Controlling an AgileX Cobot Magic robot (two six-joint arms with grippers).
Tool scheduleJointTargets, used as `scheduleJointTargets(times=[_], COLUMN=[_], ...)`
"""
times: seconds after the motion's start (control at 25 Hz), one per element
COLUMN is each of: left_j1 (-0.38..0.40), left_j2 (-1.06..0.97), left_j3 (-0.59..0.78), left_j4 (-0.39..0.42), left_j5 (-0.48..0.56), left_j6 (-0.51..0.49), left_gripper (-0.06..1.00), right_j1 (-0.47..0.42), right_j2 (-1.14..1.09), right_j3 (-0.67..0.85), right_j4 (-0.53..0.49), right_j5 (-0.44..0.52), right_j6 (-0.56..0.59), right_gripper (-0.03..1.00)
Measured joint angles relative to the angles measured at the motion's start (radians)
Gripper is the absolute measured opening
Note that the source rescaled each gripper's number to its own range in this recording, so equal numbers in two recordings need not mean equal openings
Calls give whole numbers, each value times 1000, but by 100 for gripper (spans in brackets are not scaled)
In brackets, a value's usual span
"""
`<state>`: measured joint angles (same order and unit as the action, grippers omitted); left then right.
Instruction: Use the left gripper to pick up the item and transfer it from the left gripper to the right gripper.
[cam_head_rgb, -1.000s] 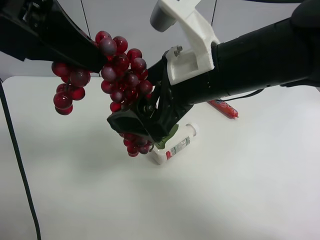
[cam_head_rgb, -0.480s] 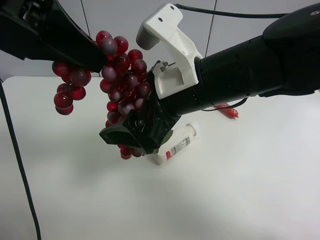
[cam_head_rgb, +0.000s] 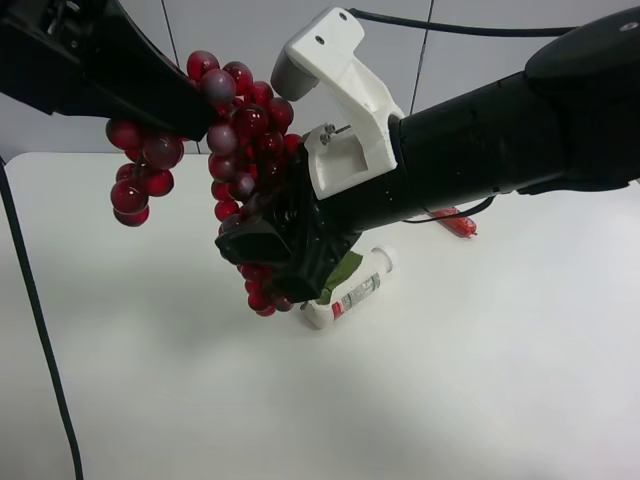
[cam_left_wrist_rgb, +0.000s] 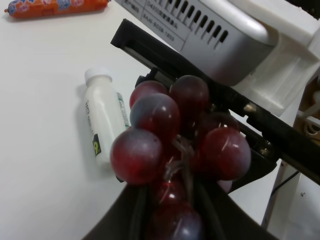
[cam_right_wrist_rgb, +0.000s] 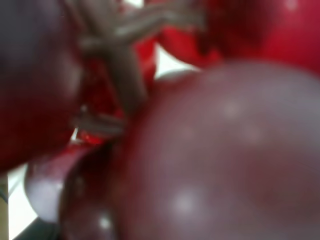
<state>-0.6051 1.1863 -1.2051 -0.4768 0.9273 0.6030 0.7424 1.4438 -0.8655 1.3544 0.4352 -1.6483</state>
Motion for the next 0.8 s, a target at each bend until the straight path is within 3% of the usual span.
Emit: scheduleJointTargets(times=[0.08, 0.12, 0.16, 0.24, 0.28, 0.32, 0.48, 0.8], left_j1=[0, 0, 0, 0, 0, 0, 0, -1], left_j2=[0, 0, 0, 0, 1, 5, 12, -3], left_j3=[0, 0, 0, 0, 0, 0, 0, 0], left_j4=[0, -1, -3, -7, -7, -7, -7, -6], left_j5=[0, 0, 0, 1, 1, 1, 0, 1], left_j6=[-15, -21, -28, -53, -58, -62, -62, -61], left_gripper=[4, 14, 28, 70, 83, 90, 99, 100], right_j1=[0, 0, 0, 0, 0, 0, 0, 0], right_j2=[0, 0, 0, 1, 1, 1, 1, 2], right_j3=[0, 0, 0, 0, 0, 0, 0, 0], right_j4=[0, 0, 0, 0, 0, 0, 0, -1], right_j5=[0, 0, 0, 0, -1, -1, -1, -1], right_j6=[-3, -3, -4, -5, -4, -4, -5, -5], right_gripper=[3, 3, 3, 3, 3, 3, 3, 3])
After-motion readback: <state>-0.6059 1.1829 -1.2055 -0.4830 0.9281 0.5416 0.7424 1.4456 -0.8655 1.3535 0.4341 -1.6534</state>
